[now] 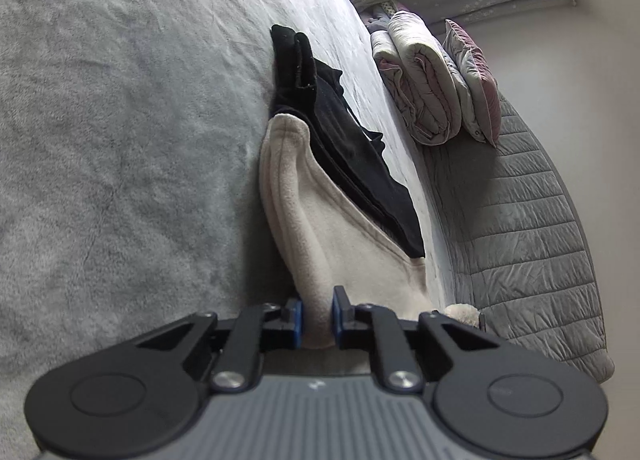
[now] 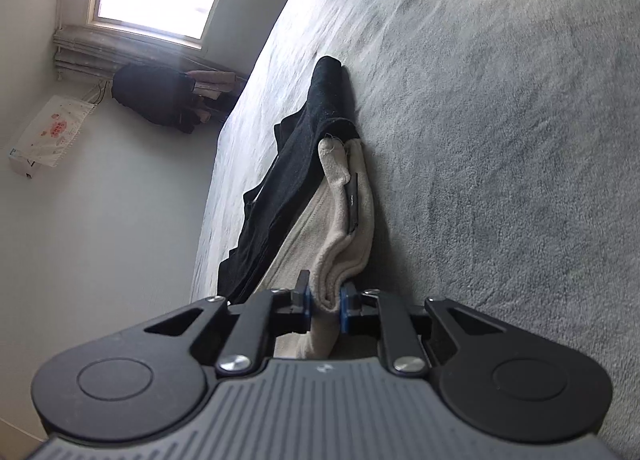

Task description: Fold clothes

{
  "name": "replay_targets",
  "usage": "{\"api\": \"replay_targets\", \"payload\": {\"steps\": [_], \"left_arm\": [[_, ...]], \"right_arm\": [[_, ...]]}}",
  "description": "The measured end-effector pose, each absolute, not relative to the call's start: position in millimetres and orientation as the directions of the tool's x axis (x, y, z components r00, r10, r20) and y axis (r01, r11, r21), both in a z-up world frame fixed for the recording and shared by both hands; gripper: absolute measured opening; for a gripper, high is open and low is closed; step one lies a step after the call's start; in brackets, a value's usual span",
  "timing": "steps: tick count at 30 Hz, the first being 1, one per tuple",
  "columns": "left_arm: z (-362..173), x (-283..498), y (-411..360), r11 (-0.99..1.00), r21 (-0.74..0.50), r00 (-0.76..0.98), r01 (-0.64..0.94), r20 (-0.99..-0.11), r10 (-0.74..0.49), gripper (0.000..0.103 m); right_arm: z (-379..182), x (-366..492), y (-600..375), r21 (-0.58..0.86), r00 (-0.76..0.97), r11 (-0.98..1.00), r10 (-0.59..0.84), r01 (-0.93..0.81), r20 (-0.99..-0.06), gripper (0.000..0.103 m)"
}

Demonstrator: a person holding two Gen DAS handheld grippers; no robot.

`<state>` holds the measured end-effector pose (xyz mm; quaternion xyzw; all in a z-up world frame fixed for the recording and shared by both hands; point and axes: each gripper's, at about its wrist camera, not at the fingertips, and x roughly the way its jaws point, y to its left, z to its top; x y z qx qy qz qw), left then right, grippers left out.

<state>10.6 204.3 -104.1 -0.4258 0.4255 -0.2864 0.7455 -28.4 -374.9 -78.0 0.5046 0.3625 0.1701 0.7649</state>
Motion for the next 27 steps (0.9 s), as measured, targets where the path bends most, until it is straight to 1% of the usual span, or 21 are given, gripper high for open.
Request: {"api": "replay_targets", "payload": {"steps": [4, 8, 11, 15, 17, 21, 27], "left_arm": [[-100, 11, 208, 0.375, -0.924, 0.513, 0.080, -0.284, -0.810, 0.013], [-95, 15, 209, 0.270, -0.960, 0.566, 0.073, -0.183, -0.804, 0.013], [-91, 22, 207, 0.202, -0.978, 0.605, 0.052, -0.131, -0.785, 0.013], [-84, 43, 206, 0.109, -0.994, 0.657, -0.002, -0.084, -0.750, 0.013], [-81, 57, 204, 0.077, -0.997, 0.683, -0.031, -0.077, -0.726, 0.013], [-80, 90, 195, 0.045, -0.995, 0.715, -0.091, -0.097, -0.693, 0.013], [-94, 140, 185, 0.077, -0.983, 0.728, -0.167, -0.176, -0.663, 0.014]], "right_arm": [[-68, -28, -376, 0.928, 0.699, 0.363, 0.640, 0.089, -0.318, 0.016], [-53, -18, -375, 0.949, 0.738, 0.304, 0.620, 0.085, -0.265, 0.016], [-42, -10, -373, 0.962, 0.766, 0.260, 0.602, 0.080, -0.226, 0.016], [-27, 4, -373, 0.975, 0.802, 0.211, 0.569, 0.072, -0.183, 0.016], [-20, 17, -373, 0.976, 0.819, 0.204, 0.546, 0.071, -0.174, 0.016], [-15, 52, -367, 0.974, 0.839, 0.212, 0.513, 0.080, -0.181, 0.016], [-31, 101, -367, 0.965, 0.850, 0.221, 0.473, 0.139, -0.231, 0.016]]}}
